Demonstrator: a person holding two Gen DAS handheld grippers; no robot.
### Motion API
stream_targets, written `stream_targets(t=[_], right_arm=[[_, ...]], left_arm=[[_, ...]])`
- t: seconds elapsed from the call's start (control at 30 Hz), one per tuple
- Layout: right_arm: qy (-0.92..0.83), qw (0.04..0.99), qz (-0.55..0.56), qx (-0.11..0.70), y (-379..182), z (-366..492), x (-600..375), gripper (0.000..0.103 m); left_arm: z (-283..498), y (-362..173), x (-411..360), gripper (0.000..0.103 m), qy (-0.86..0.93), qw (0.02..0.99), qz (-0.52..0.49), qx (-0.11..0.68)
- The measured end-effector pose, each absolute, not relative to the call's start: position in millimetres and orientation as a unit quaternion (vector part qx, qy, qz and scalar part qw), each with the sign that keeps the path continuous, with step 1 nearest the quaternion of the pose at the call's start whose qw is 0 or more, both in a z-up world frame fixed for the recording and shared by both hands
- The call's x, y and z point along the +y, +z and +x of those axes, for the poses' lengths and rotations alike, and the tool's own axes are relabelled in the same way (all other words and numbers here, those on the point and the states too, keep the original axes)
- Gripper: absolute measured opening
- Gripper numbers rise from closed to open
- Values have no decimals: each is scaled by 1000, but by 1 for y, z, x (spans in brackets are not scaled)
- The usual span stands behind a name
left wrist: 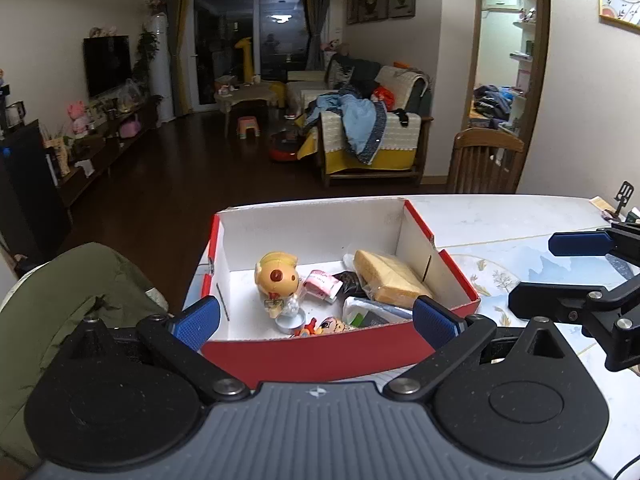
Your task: Organize objects
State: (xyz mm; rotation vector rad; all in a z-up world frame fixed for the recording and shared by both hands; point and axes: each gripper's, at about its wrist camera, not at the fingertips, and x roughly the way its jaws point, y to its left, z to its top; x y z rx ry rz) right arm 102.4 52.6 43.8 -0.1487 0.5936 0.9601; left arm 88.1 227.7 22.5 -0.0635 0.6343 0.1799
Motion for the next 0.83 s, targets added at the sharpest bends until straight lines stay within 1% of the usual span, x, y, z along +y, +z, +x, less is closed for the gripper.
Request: stream_targets(t=[0.5,0.83], right_arm=[[463,835,-68,289,42,101,41,103],[439,842,-67,307,25,107,16,103]], left_arm=[[80,21,212,103,105,944,-17,311],[83,21,206,103,105,943,-31,315]])
